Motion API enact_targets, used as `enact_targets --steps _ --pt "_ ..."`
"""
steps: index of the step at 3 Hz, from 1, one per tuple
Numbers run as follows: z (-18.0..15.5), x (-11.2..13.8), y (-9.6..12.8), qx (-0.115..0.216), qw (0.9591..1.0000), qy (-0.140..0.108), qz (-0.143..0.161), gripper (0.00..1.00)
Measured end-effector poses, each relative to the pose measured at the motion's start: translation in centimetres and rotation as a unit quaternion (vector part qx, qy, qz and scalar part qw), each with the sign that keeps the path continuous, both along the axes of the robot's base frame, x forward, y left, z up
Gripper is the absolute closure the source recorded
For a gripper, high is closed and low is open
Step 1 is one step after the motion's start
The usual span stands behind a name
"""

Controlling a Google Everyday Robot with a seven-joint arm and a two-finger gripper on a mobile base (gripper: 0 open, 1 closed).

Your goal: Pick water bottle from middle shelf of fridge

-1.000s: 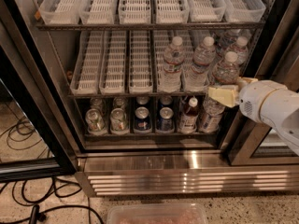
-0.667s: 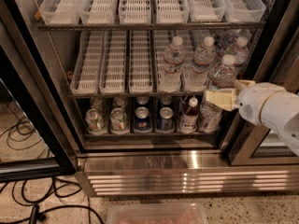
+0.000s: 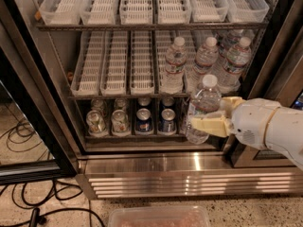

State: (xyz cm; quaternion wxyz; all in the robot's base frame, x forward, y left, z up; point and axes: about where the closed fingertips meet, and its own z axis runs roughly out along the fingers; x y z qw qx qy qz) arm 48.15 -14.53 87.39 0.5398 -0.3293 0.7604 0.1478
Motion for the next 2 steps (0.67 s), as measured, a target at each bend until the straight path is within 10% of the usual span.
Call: enact_targets --steps 2 --pt "0.02 -1.61 1.83 0.009 0.9990 0.012 0.043 1.00"
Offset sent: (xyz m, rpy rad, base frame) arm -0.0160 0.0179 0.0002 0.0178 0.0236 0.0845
